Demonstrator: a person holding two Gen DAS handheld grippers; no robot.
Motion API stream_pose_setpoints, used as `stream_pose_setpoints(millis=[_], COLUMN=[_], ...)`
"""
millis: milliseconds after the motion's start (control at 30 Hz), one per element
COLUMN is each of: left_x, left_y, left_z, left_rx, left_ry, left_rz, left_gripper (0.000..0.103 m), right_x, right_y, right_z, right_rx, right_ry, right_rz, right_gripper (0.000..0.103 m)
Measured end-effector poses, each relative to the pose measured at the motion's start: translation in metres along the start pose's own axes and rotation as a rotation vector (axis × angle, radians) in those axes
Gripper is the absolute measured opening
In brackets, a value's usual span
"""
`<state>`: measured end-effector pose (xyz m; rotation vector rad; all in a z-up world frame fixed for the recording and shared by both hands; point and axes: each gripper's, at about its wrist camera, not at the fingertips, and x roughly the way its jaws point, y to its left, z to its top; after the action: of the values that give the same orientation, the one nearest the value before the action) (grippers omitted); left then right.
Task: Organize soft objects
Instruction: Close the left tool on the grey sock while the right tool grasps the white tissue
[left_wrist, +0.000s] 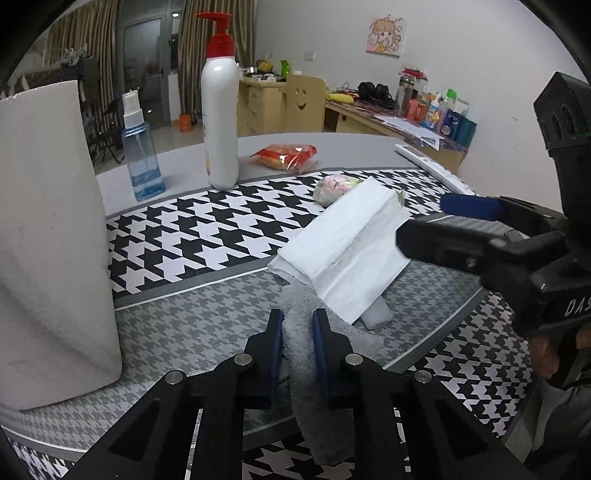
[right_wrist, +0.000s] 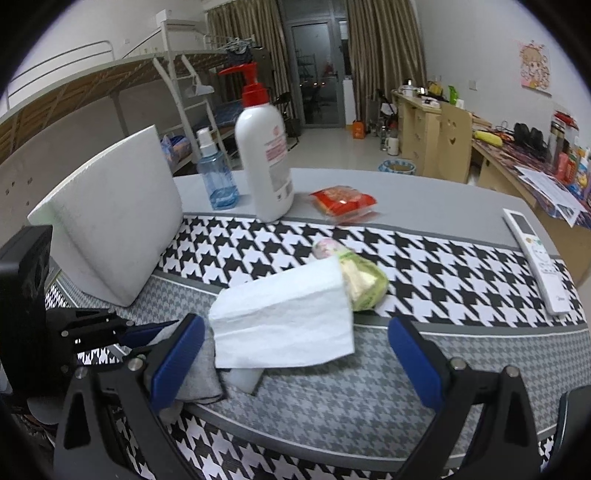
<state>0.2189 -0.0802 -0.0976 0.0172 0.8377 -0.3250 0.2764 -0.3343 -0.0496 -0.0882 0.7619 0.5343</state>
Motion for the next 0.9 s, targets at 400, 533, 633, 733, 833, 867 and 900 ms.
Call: stream_pose_setpoints(millis=[400, 533, 633, 733, 833, 867, 900], left_x=[0.000, 0.000, 0.000, 0.000, 0.000, 0.000, 0.000], left_y=[0.006, 0.005, 0.004, 0.004, 0.004, 0.004, 0.003], left_z=[-0.002, -0.003, -0.003, -0.003, -0.004, -0.004, -0.004], left_rx=[-0.010, -0.004, -0.001, -0.003, 0.001, 0.002, 0.006], left_ry=[0.001, 0.003, 0.000, 0.000, -0.001, -0.002, -0.004], left_rz=[-0.003, 0.004, 0.006, 0.007, 0.011, 0.013, 0.016], left_gripper=[0.017, 0.017, 0.017, 0.017, 0.017, 0.017, 0.017], right_x=[0.017, 0.020, 0.024, 0.028, 0.028, 0.028, 0.027], right_y=[-0.018, -0.017, -0.018, -0.020, -0.017, -0.016, -0.014], right_z=[-0.001, -0.002, -0.003, -0.005, -0.006, -0.005, -0.005], right_rx=[0.092, 0.091, 0.099, 0.115, 0.106, 0.100, 0.095], right_ry=[0.056, 0.075, 0.091, 0.101, 0.098, 0.094, 0.086], right_rz=[0.092, 0.100, 0.123, 0.129, 0.135, 0.134, 0.134], right_gripper=[0.081, 0.067, 0.046, 0.019, 0.009, 0.007, 0.007])
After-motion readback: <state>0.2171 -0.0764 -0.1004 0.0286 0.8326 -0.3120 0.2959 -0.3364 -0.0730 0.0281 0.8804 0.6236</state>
